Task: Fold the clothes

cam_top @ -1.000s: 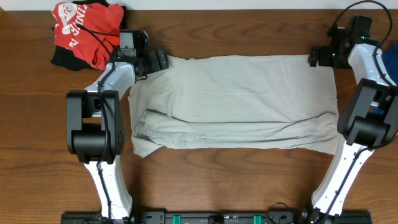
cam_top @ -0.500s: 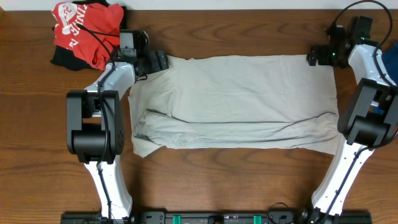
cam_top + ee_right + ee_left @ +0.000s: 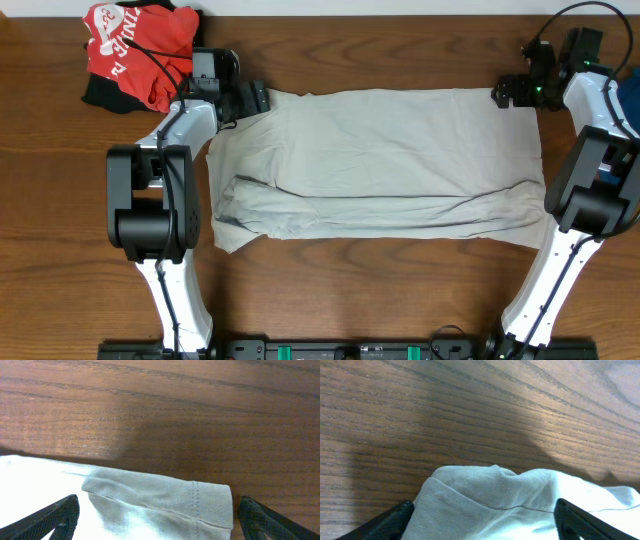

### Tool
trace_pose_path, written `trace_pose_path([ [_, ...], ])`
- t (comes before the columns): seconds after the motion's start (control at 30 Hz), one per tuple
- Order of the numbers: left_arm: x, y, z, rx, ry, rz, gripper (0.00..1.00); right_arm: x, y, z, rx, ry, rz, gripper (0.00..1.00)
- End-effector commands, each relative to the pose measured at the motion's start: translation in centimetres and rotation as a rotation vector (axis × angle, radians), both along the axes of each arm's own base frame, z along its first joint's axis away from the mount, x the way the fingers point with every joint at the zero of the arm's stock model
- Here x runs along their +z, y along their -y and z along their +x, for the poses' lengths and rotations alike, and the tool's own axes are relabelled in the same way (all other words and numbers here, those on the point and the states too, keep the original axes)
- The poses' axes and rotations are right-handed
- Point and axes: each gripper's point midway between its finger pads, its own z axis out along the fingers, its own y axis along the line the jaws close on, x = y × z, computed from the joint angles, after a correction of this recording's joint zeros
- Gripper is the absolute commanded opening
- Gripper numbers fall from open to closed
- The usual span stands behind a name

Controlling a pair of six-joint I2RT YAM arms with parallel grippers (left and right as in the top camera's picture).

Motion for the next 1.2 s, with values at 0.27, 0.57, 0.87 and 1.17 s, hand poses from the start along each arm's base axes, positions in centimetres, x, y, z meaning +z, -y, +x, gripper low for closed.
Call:
trace_pose_path([
  [0.27,0.3,0.2,0.8,-0.016,0.024,0.006,0.64,-2.2,-0.2,-0.7,0.018,-0.045,0.028,0.84],
  [0.57,0.4,0.2,1.1,-0.015,0.036,0.006,0.46,-2.3,-0.2,-0.8,0.017,-0.052,0.03,0.65],
  [0.87,0.6,-0.4,1.5,0.008,0.053,0.038,0.45,-2.4,-0.3,-1.2,0.018,-0.067,0.035,0.49],
  [1.17,1.5,-1.4,2.9,0.046,0.121,0.079,0.5,-2.4,-0.3,-1.2,0.014,-0.068,0.036,0.44],
])
